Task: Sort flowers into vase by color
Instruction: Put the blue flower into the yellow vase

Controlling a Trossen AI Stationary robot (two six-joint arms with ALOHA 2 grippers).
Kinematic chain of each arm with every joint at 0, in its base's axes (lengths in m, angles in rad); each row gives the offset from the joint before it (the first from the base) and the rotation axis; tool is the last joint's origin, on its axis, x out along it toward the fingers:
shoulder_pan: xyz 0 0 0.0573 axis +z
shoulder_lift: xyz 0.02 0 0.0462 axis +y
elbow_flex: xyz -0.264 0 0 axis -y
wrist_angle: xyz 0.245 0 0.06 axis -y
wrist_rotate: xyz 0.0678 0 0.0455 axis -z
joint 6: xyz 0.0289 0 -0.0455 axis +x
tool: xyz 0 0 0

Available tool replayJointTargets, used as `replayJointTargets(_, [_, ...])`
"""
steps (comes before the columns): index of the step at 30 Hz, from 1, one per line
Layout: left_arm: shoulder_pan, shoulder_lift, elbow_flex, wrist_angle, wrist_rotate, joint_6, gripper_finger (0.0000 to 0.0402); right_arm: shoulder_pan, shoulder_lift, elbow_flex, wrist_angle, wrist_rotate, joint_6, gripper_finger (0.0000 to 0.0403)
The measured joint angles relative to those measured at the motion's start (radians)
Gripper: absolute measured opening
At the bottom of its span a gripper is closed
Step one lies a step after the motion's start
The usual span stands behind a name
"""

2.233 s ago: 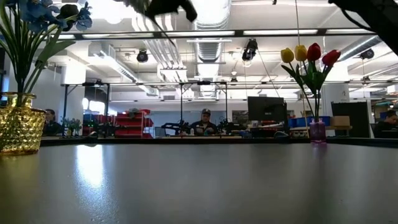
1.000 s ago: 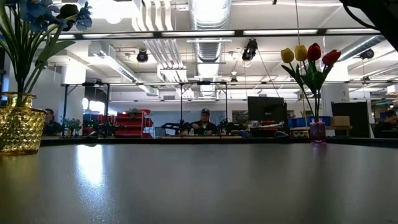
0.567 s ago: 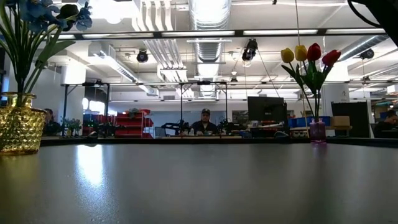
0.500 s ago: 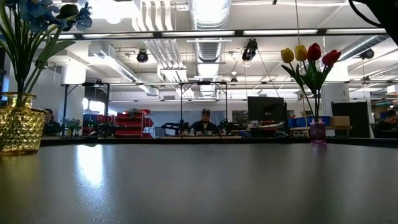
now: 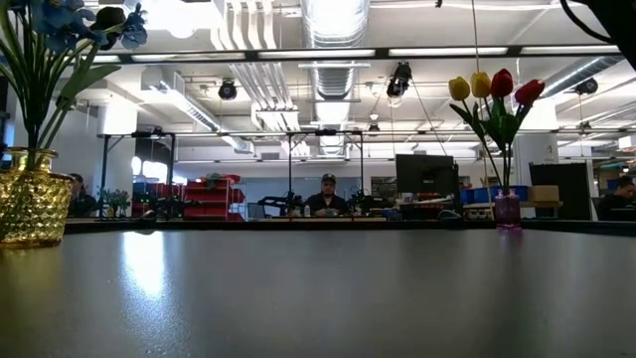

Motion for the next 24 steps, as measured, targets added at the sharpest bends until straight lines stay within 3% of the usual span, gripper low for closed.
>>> replayJointTargets(6, [0.000, -0.144, -0.215, 0.086, 0.069, -0.101, 0.0000, 0.000, 0.000, 0.000, -0.014, 0.041, 0.044, 0.0228])
replayJointTargets(12, [0.000, -0.262, -0.358, 0.125, 0.069, -0.138, 0.0000, 0.000, 0.000, 0.000, -0.037, 0.066, 0.084, 0.0228])
replayJointTargets(20, [0.000, -0.332, -0.423, 0.056, -0.056, -0.099, 0.0000, 0.000, 0.000, 0.000, -0.055, 0.079, 0.127, 0.0228])
replayJointTargets(24, [0.000, -0.333, -0.413, 0.054, -0.064, -0.075, 0.0000, 0.000, 0.000, 0.000, -0.057, 0.092, 0.139, 0.0228])
